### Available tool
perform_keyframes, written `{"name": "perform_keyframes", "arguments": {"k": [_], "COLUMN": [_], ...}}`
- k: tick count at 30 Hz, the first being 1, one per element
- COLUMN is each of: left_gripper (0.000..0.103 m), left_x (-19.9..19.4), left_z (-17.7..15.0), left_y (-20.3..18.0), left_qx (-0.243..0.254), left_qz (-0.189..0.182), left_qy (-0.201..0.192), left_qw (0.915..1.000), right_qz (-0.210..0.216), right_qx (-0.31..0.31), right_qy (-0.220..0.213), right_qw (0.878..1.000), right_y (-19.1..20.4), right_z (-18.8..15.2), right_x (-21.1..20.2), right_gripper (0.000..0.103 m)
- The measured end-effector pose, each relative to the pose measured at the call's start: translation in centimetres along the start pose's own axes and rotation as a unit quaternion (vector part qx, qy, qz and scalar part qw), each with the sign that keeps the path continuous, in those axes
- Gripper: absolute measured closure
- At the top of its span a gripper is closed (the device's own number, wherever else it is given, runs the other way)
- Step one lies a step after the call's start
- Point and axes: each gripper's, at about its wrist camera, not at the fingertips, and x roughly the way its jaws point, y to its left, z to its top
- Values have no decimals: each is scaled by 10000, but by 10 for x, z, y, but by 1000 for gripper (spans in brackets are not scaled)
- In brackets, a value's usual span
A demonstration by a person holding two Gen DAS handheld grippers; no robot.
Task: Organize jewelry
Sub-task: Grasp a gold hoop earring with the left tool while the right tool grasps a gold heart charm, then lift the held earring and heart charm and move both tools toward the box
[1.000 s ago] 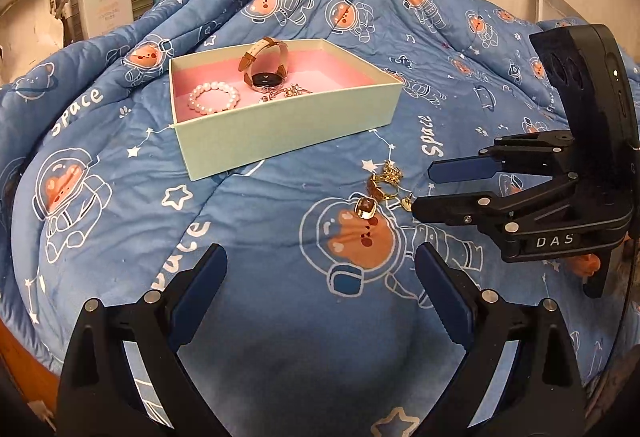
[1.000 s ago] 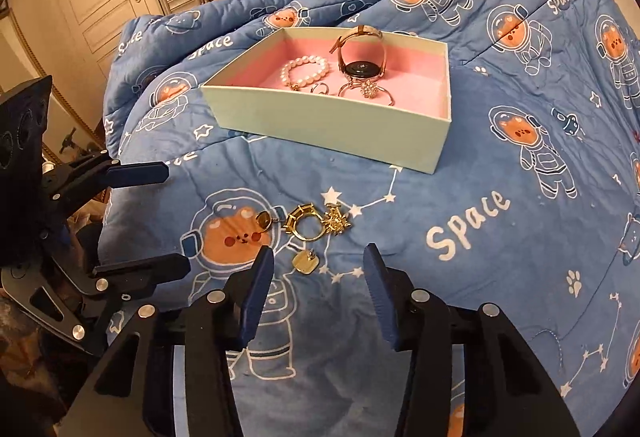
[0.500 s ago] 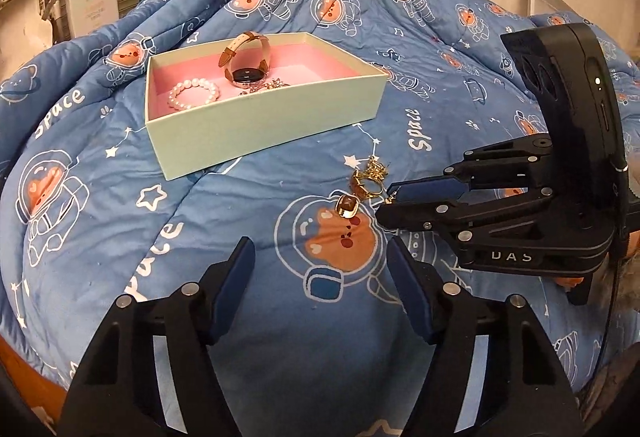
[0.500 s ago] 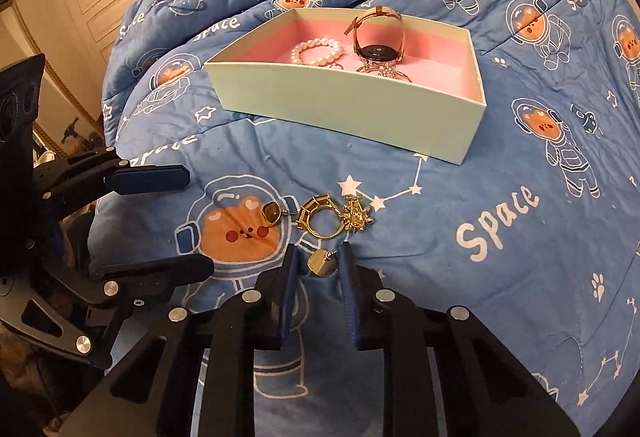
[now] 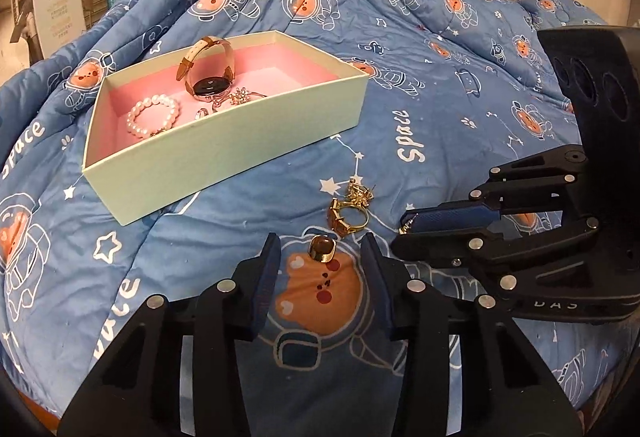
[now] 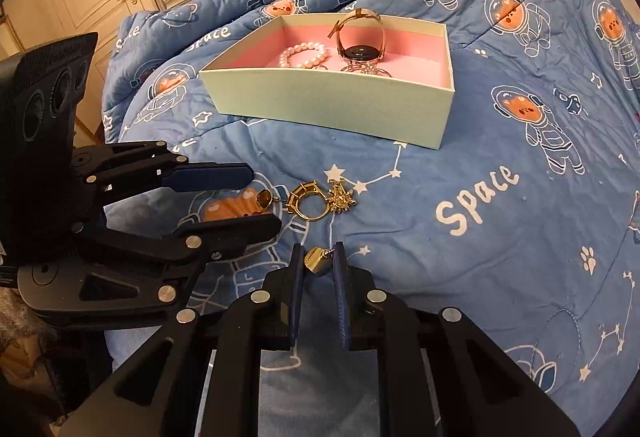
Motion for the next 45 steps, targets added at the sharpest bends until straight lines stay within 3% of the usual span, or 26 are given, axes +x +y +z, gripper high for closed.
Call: {"name": "perform_keyframes", "arguments": {"k": [3,13,30,45], "left_gripper": [75,91,94,94], "left_x": [5,5,-24,-48], "left_z": [2,-3,-12,6], "left_y": [-6,-11,-1,6], "left_qx": [128,130,-284,-232], "left_qz": [-47,-133,-240,-227], "left_qy": [55,64,-133,-394], "left_qw": [9999,9998,9992,9987], "right_qz": [-10,-64,14,364], "right_qx": [62,244,279,193], "right_qy": [-2,-16,-102,-262], "right_qw": [10000,9997,9996,9988], "right_y": [-2,-6,-3,4], "right_z": [-2,-7,-5,18], "right_x": [-2,-4,-13,-27], "right_gripper": [89,89,89,89]}}
